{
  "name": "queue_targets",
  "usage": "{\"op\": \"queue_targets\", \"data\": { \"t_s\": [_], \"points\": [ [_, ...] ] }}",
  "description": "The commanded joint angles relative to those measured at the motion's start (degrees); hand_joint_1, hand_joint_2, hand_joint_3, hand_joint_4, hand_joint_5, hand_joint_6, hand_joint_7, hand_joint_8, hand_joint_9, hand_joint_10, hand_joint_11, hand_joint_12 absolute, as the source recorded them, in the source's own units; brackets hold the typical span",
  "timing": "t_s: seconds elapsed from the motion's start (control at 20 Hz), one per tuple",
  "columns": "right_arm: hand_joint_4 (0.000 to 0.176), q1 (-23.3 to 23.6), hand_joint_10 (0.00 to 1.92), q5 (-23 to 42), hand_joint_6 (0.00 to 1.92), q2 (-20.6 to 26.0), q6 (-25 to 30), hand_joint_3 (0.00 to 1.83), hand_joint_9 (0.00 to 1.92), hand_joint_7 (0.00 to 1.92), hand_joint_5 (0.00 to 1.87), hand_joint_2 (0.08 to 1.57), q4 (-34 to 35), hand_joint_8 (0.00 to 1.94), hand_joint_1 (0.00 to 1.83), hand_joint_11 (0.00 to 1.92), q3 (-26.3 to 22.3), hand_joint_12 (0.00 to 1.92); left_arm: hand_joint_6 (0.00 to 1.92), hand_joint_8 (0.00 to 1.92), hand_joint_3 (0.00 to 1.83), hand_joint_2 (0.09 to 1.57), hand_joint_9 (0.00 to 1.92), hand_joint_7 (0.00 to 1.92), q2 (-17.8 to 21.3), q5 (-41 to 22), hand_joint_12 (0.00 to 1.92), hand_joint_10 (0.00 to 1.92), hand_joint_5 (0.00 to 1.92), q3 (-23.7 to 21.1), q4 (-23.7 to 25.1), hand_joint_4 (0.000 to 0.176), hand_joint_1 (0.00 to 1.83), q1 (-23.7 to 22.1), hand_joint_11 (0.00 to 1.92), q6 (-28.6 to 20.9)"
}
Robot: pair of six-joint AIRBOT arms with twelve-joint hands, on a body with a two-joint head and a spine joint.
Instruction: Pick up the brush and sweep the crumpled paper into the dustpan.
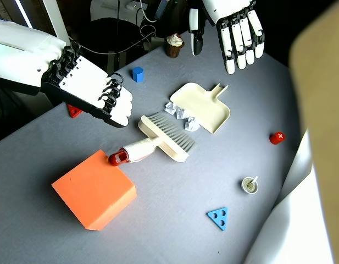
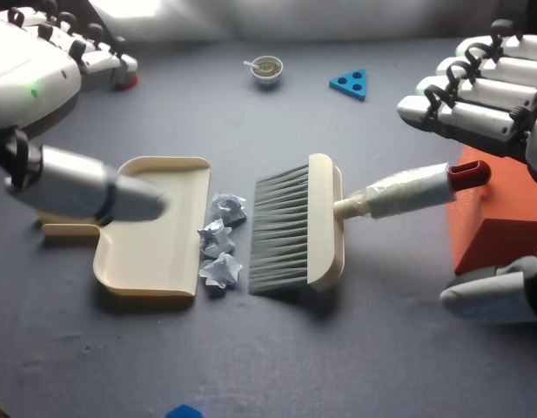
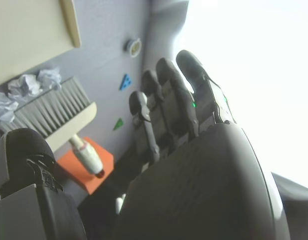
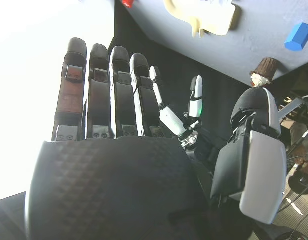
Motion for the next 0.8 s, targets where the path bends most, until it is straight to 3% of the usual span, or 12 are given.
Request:
{"op": "queue_targets", "data": {
  "t_s": [0.0, 0.5, 0.55, 0.75],
  "points": [
    [0.0, 0.48, 0.0, -5.93, 0.0, 0.53, 0.2, 0.0, 0.09, 0.09, 0.07, 0.89, -1.06, 0.0, 0.0, 0.05, -0.04, 0.08, 0.0, 0.0, 0.0, 0.85, 0.25, 0.25, -0.12, -3.8, 0.24, 0.0, 0.22, -0.1, 2.01, 0.0, 0.0, -0.73, 0.14, 0.15],
    [0.0, 0.48, 0.01, -5.94, 0.01, 0.53, 0.2, 0.01, 0.12, 0.13, 0.11, 0.91, -1.06, 0.01, 0.0, 0.09, -0.04, 0.07, 0.0, 0.0, 0.0, 0.83, 0.21, 0.19, -0.12, -2.31, 0.2, 0.0, 0.17, 0.06, 2.07, 0.0, 0.0, -0.61, 0.15, 0.98],
    [0.0, 0.48, 0.0, -5.94, 0.0, 0.53, 0.2, 0.0, 0.13, 0.13, 0.11, 0.92, -1.06, 0.0, 0.0, 0.1, -0.04, 0.05, 0.0, 0.0, 0.0, 0.83, 0.17, 0.15, -0.2, -2.06, 0.18, 0.0, 0.14, 0.15, 2.08, 0.0, 0.15, -0.63, 0.11, 1.37],
    [0.0, 0.48, 0.0, -5.94, 0.0, 0.51, 0.19, 0.01, 0.11, 0.11, 0.11, 0.94, -1.06, 0.0, 0.0, 0.08, -0.04, 0.04, 0.0, 0.0, 0.01, 0.87, 0.19, 0.17, -1.54, 1.08, 0.19, 0.01, 0.12, 1.56, 2.63, 0.0, 0.49, -0.25, 0.15, 1.74]
  ]
}}
